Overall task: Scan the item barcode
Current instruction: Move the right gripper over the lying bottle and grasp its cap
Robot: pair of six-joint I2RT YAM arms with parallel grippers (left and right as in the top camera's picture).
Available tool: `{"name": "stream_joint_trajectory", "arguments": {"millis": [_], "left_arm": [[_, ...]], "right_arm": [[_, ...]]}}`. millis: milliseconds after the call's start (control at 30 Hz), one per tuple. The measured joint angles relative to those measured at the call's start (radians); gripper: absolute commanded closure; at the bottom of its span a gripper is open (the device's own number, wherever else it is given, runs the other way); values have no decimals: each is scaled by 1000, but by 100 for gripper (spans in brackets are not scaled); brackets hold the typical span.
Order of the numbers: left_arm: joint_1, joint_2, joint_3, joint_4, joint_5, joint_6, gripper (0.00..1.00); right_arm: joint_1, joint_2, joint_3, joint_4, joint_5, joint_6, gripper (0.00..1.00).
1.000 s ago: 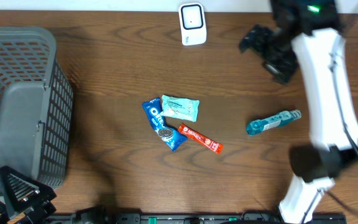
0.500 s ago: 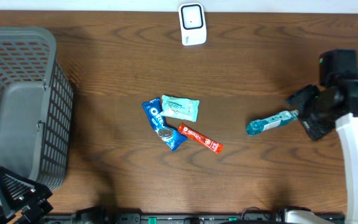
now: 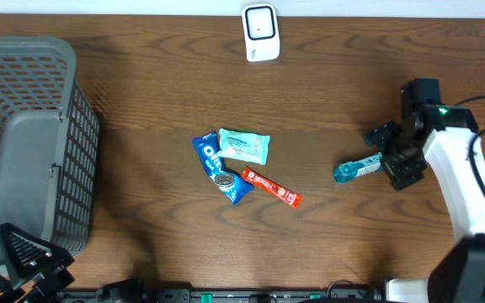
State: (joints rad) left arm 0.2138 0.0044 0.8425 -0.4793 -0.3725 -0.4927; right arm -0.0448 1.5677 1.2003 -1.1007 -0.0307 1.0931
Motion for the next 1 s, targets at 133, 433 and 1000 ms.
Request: {"name": "stream_joint_trajectory", "arguments": {"millis": [133, 433, 1000], "left_arm": [[0, 0, 0, -4, 0, 0, 2], [0, 0, 0, -42, 0, 0, 2], [0, 0, -21, -49, 0, 0, 2]], "right_arm": [[-8, 72, 0, 24, 5, 3, 12], [-44, 159, 0, 129, 73, -24, 15], [-45, 275, 0, 209, 81, -71, 29]]}}
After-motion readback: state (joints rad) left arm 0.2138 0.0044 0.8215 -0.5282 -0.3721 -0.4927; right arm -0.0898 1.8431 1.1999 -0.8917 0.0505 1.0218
